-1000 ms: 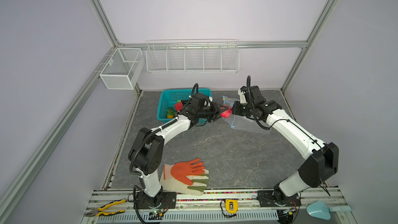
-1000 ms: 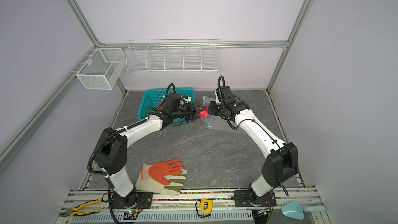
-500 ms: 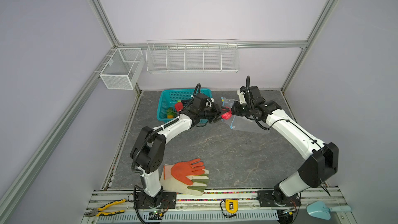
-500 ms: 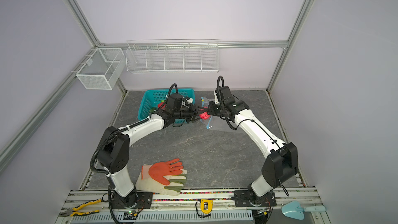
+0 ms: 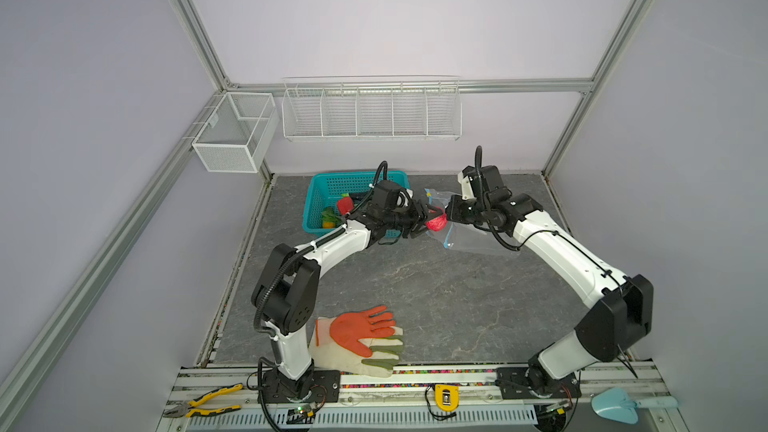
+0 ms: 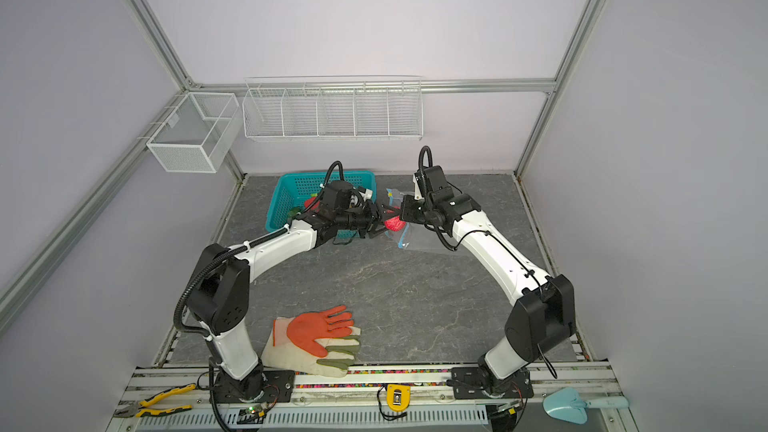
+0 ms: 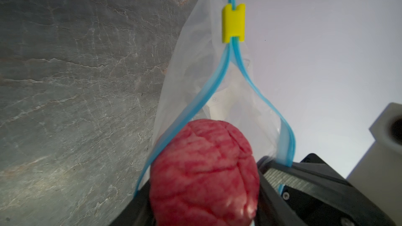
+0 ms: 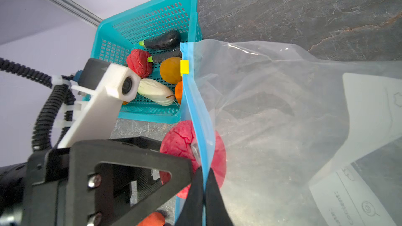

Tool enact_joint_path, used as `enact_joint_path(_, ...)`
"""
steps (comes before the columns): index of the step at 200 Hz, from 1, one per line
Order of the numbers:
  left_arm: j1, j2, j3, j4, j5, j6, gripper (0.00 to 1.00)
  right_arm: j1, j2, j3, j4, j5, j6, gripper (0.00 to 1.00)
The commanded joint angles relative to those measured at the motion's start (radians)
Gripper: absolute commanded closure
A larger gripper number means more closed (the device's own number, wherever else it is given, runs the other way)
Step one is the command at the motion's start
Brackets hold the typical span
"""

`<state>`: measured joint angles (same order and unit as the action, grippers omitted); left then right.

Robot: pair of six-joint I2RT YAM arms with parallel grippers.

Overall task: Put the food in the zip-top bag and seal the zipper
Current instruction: 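Lower the cabbage into the bag and open the left gripper, then withdraw the left gripper from the bag back over the teal basket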

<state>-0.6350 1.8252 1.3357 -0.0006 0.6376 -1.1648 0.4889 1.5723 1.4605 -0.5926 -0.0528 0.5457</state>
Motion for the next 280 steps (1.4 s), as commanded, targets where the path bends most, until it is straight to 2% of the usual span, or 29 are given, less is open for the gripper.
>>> enact_joint_path(1, -0.003, 0.006, 0.034, -0.002, 0.009, 0.010, 0.37, 0.008, 0.010, 0.016, 0.019, -0.006, -0.012, 0.94)
enact_joint_path(65, -0.003, 0.007, 0.033, 0.001, 0.008, 0.010, 0.34, 0.007, 0.012, 0.016, 0.019, -0.008, -0.013, 0.94)
enact_joint_path(180, -0.003, -0.005, 0.032, -0.001, 0.007, 0.016, 0.34, 0.008, 0.008, 0.013, 0.016, -0.005, -0.015, 0.94)
enact_joint_path(280, 0.030, -0.120, 0.074, -0.209, -0.113, 0.219, 0.37, 0.008, -0.001, -0.006, 0.020, -0.003, -0.013, 0.94)
